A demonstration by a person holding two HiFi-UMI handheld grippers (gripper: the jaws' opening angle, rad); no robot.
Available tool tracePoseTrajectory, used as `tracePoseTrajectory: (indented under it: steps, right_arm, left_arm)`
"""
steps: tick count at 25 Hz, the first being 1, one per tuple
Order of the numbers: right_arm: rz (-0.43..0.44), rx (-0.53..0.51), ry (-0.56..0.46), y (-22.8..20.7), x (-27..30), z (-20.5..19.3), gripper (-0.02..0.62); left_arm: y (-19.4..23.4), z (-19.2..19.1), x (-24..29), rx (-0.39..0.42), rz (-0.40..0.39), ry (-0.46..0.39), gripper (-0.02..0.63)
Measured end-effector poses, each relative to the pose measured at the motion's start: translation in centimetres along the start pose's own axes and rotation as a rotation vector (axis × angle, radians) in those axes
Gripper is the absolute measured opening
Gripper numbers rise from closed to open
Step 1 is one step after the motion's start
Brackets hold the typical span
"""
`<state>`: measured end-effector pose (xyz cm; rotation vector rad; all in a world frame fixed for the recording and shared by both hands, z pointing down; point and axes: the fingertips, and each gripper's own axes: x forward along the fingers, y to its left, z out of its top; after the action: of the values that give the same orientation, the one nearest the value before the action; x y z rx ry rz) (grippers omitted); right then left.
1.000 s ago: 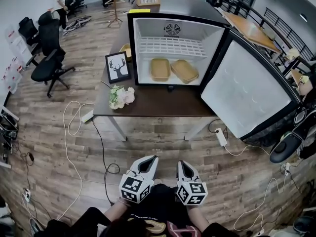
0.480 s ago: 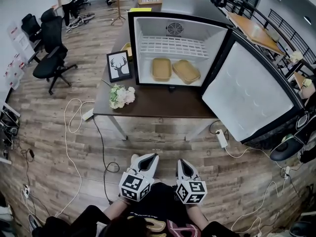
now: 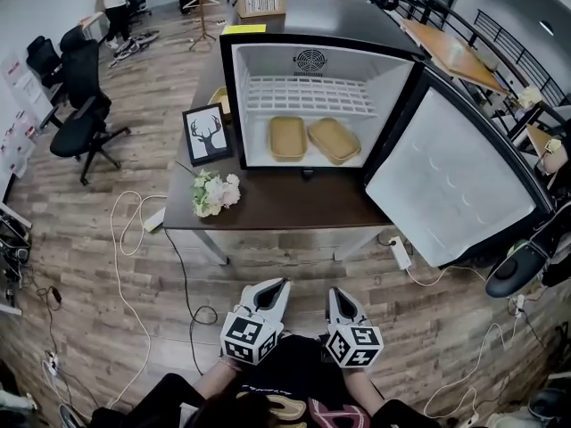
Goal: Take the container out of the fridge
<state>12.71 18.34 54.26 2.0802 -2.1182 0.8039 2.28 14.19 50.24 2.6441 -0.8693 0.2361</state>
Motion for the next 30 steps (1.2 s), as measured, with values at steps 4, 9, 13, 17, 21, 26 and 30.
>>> tracePoseTrajectory:
  steps: [4, 9, 13, 17, 21, 26, 30]
  right_arm:
    - [-0.024, 0.005, 0.012, -0.2, 1.9, 0.7, 0.008]
    - [-0.053, 0.017, 0.012, -0.2, 4.8, 1.7, 0.008]
    - [-0.076, 0.019, -0.002, 0.2, 7.3, 3.0, 0.008]
    - [-0.109, 0.035, -0.017, 0.5, 9.4, 4.3, 0.008]
    - [-0.141, 0.049, -0.033, 1.2, 11.4, 5.1, 0.008]
    - [-0.175, 0.068, -0.050, 2.0, 13.8, 5.9, 0.008]
    - [-0.212, 0.082, -0.065, 2.2, 15.1, 6.5, 0.008]
  left_arm:
    - [1.8, 0.5, 1.3, -0.010, -0.011, 0.013, 0.009]
    - [4.7, 1.7, 3.2, -0.013, -0.026, 0.015, 0.009]
    - [7.9, 2.6, 4.7, -0.009, -0.017, 0.030, 0.009]
    - [10.6, 4.0, 5.8, -0.006, -0.024, 0.028, 0.009]
    - [12.7, 5.0, 7.0, 0.010, -0.045, 0.040, 0.009]
    - [15.1, 6.1, 8.3, 0.037, -0.079, 0.048, 0.009]
    - [16.8, 6.9, 9.0, 0.042, -0.101, 0.055, 0.009]
